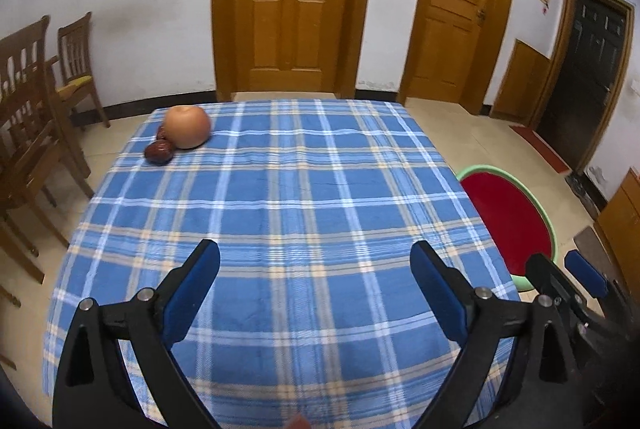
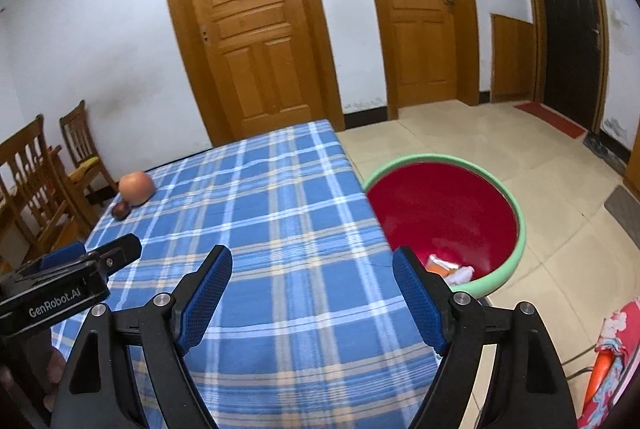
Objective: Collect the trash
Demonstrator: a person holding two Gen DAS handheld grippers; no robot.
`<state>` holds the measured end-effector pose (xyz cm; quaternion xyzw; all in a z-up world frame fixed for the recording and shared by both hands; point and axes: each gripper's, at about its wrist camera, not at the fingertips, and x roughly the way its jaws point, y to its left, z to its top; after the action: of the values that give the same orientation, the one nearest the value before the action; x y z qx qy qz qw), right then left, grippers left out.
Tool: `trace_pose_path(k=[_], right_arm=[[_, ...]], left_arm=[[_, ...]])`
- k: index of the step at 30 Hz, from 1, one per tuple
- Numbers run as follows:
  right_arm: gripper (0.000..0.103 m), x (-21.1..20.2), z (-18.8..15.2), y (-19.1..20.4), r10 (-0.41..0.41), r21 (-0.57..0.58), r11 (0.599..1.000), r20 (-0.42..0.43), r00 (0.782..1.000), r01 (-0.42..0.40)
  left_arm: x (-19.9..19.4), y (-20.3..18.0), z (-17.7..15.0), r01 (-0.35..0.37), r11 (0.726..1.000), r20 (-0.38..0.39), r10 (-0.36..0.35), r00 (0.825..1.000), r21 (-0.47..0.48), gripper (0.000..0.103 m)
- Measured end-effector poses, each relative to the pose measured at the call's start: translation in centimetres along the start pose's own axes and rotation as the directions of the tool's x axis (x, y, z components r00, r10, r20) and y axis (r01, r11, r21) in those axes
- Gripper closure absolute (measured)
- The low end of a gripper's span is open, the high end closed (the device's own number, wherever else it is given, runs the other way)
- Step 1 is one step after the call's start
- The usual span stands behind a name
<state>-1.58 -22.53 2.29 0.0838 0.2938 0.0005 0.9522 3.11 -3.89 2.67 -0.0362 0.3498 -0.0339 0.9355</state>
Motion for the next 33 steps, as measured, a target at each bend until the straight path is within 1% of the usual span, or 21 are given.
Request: trace_pose_path(k=[4,12,33], right_arm=[[0.020,-0.6,-0.2,1.1,0.017,-0.025,1.000,0.014,1.000,-0.016],[0.020,-1.1,-0.5,2.0,0.031,-0.044,0.999,0.027,0.999,-0.030],[0.020,-1.3,-0.6,2.2,0.032,-0.049,0.998,0.030,0.999,-0.030]], left_arm=[[-1.2,0.6,-0.4,-0.028,1.000,0.028,0.028,0.999,-0.009,0.008],[-2.5,1.3,-0.9,-0.044,0.999,0.057,0.045,0.997,-0.016,0.008],[-2.9,1.6,-0.9,-0.047,0.999,0.062,0.049,0.997,-0.022,0.008]])
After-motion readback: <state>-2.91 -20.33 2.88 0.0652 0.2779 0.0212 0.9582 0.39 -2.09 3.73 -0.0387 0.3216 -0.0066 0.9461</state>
